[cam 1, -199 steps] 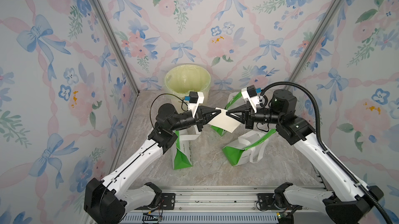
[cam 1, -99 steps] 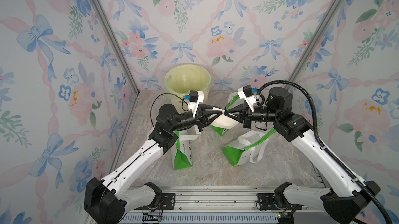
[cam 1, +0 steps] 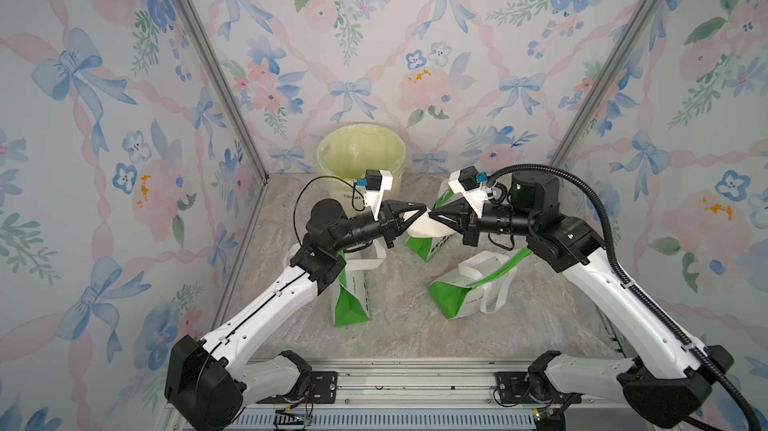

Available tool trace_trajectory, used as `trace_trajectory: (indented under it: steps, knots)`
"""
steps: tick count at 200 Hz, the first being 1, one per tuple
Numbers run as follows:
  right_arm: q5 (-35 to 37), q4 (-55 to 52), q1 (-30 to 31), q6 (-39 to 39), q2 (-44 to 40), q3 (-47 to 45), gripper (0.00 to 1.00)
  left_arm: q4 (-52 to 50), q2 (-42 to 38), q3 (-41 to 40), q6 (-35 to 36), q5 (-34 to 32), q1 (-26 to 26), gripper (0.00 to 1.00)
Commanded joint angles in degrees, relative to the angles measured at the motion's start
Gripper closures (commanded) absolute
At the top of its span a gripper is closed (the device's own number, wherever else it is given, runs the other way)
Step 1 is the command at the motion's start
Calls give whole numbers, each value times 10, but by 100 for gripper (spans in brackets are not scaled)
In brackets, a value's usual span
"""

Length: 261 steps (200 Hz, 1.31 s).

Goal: Shred takeout receipts and throw away
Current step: Shred the takeout receipt.

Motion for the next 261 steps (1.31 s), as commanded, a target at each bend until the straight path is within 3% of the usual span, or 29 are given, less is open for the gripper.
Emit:
trace_trajectory:
  steps: [1,46,97,183,261]
  knots:
    - [102,-11,31,-85,-15,4,100,9,-11,-14,-35,-60,-18,100]
    - [211,58,72,-174,-52,-35,100,7,-21,-37,-88,-139,-32,100]
    - [225,82,102,-215,-80,-49,100,-7,-11,-36,-107,-189,-33,100]
    - [303,27,179,-316,-77,-32,100,-32,1,-26,-110,-215,-31,100]
    - [424,-58,288,-483,-57,2,100,-69,7,-4,-99,-240,-27,100]
